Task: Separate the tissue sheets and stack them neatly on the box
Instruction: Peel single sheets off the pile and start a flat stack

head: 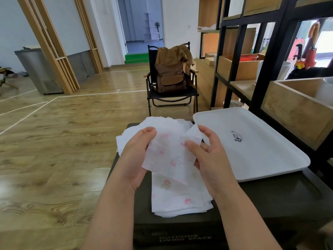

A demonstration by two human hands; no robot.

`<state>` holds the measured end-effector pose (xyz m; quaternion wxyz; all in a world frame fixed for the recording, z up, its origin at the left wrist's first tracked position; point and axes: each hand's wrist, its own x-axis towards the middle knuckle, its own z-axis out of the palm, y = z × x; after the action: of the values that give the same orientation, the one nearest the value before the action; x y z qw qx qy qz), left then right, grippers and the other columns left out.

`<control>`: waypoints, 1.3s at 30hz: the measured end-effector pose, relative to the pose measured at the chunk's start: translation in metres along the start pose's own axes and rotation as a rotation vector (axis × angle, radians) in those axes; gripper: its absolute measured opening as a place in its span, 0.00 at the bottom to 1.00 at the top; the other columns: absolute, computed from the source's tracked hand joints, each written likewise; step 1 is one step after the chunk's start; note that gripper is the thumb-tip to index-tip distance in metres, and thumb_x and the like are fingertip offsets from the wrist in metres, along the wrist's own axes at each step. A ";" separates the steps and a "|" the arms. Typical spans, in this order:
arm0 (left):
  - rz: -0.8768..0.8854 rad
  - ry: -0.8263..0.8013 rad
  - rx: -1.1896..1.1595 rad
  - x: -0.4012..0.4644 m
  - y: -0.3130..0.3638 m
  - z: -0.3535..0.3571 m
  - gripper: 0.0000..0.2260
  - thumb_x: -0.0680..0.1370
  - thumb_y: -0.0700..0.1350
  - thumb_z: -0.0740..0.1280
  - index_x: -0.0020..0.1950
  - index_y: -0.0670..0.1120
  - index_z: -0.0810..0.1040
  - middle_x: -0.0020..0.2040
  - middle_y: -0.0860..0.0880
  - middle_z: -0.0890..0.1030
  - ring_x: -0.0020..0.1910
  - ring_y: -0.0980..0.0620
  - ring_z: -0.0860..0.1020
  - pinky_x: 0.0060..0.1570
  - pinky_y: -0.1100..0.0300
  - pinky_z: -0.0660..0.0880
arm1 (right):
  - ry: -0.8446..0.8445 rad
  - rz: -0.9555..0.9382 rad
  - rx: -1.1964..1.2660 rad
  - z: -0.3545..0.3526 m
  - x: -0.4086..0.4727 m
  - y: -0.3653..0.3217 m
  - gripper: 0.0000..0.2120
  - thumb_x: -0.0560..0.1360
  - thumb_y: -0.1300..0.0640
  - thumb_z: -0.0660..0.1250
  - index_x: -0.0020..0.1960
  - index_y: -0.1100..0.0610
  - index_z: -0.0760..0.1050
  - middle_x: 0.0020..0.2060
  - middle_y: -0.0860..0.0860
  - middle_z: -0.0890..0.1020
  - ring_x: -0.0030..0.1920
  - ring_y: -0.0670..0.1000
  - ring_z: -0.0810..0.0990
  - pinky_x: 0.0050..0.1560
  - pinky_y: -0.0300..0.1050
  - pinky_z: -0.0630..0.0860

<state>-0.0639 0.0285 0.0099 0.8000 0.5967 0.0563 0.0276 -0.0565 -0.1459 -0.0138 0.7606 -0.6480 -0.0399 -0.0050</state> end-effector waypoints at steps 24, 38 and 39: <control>0.465 0.084 0.841 -0.011 0.003 -0.006 0.06 0.71 0.48 0.77 0.40 0.59 0.83 0.37 0.66 0.80 0.40 0.65 0.76 0.40 0.77 0.67 | 0.101 -0.365 -0.461 -0.011 0.003 0.002 0.06 0.73 0.52 0.72 0.43 0.42 0.77 0.43 0.31 0.79 0.48 0.36 0.77 0.40 0.26 0.73; 0.371 -0.075 0.710 -0.013 0.009 -0.004 0.05 0.75 0.55 0.72 0.48 0.61 0.78 0.49 0.61 0.83 0.51 0.59 0.81 0.48 0.61 0.77 | -0.004 -0.249 -0.348 -0.014 0.003 0.000 0.07 0.70 0.43 0.72 0.46 0.39 0.78 0.48 0.38 0.80 0.52 0.43 0.80 0.44 0.44 0.82; 0.311 -0.107 0.666 -0.015 0.010 -0.003 0.08 0.73 0.59 0.71 0.50 0.61 0.78 0.49 0.58 0.84 0.50 0.56 0.83 0.47 0.56 0.79 | -0.025 -0.244 -0.289 -0.014 0.002 -0.003 0.07 0.70 0.44 0.71 0.46 0.41 0.79 0.45 0.39 0.82 0.49 0.41 0.81 0.41 0.41 0.82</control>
<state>-0.0785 0.0322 0.0193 0.5499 0.8264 -0.0709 0.0978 -0.0541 -0.1596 -0.0131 0.6526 -0.7410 -0.1264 -0.0950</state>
